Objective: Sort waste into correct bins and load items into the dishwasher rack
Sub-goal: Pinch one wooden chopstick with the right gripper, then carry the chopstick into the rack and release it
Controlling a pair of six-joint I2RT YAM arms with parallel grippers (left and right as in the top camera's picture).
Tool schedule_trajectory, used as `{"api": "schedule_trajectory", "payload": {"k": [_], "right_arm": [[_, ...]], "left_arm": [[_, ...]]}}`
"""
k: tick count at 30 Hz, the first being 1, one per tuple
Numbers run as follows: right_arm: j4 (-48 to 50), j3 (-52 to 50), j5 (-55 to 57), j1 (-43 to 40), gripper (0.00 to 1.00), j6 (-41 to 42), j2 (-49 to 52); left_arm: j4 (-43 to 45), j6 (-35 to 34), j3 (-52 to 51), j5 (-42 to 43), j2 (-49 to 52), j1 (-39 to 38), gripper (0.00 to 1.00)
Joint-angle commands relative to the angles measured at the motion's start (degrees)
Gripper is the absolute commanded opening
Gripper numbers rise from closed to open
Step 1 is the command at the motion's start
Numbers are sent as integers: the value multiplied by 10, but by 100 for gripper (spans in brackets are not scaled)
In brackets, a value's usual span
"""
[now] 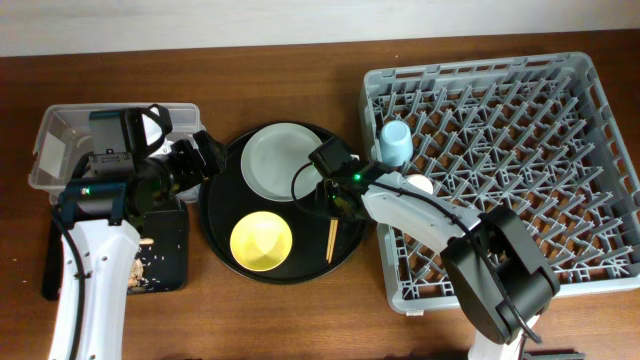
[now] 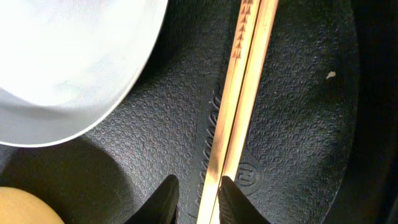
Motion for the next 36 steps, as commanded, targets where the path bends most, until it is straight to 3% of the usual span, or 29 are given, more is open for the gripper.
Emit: {"api": "schedule_trajectory", "payload": {"k": [1,28,32,36], "right_arm": [[2,9,30,9,24,5,5],[21,9,41,9,23,20,45],[14,9,41,9,7,20,45],[13,10,40,9,4,20,45]], "left_arm": [[1,7,2,-2,-1,1,99],[1,7,2,-2,-1,1,99],[1,7,2,-2,-1,1,99],[1,7,2,-2,-1,1,99]]}}
